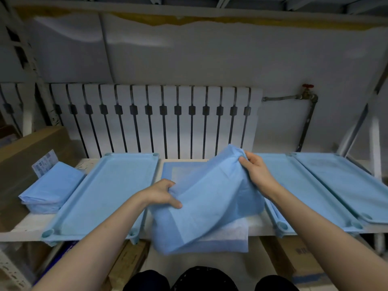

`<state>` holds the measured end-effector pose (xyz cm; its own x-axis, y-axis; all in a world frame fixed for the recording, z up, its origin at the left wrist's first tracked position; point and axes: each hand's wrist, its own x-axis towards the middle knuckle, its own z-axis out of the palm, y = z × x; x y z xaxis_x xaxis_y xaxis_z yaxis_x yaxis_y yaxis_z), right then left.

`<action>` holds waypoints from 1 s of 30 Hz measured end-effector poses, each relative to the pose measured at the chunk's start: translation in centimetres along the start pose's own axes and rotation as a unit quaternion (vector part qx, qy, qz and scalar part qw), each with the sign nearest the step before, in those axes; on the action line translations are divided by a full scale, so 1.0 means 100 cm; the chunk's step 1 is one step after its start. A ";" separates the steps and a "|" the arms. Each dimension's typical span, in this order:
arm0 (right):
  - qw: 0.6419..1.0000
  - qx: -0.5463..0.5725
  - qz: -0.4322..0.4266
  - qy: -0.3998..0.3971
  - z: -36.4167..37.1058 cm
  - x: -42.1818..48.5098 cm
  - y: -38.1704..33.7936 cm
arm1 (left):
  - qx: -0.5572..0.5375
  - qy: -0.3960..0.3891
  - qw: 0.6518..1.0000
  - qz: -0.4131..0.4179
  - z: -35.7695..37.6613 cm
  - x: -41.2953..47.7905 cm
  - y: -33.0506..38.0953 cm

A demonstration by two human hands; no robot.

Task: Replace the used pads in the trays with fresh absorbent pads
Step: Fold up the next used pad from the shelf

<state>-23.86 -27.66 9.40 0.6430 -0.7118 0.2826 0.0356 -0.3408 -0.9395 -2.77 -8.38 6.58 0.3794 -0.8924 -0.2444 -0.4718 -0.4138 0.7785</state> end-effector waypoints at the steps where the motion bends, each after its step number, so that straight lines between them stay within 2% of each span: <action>1: 0.999 0.005 0.022 0.025 -0.006 -0.001 0.004 | -0.035 0.019 0.999 -0.006 -0.005 -0.001 -0.003; 4: 0.996 0.014 0.067 0.059 -0.020 -0.002 0.015 | -0.170 0.062 0.983 -0.001 -0.015 -0.008 -0.003; 8: 0.998 -0.026 0.059 0.021 -0.019 -0.007 0.016 | -0.258 0.078 0.962 0.035 -0.014 -0.011 0.006; 12: 0.993 -0.038 0.015 0.115 -0.020 -0.005 0.012 | -0.358 0.091 0.928 0.049 -0.007 -0.009 0.005; 16: 0.990 -0.036 0.017 0.136 -0.030 -0.006 0.018 | -0.366 0.112 0.924 0.018 0.004 -0.009 -0.001; 20: 0.985 -0.060 0.044 0.155 -0.036 -0.007 0.029 | -0.393 0.145 0.908 0.022 0.008 -0.008 0.006; 24: 0.981 -0.116 0.052 0.149 -0.043 -0.006 0.030 | -0.350 0.175 0.920 0.020 0.004 -0.008 0.010; 27: 0.973 -0.169 0.038 0.155 -0.048 -0.007 0.025 | -0.291 0.226 0.929 0.025 0.001 -0.010 0.015; 30: 0.976 -0.142 0.041 0.160 -0.050 -0.005 0.016 | -0.256 0.254 0.932 0.045 -0.004 -0.011 0.020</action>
<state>-27.99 -30.93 8.70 0.3620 -0.8832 0.2981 -0.2483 -0.3996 -0.8824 -3.89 -8.14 8.66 0.7458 -0.6650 0.0392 -0.1285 -0.0859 0.9880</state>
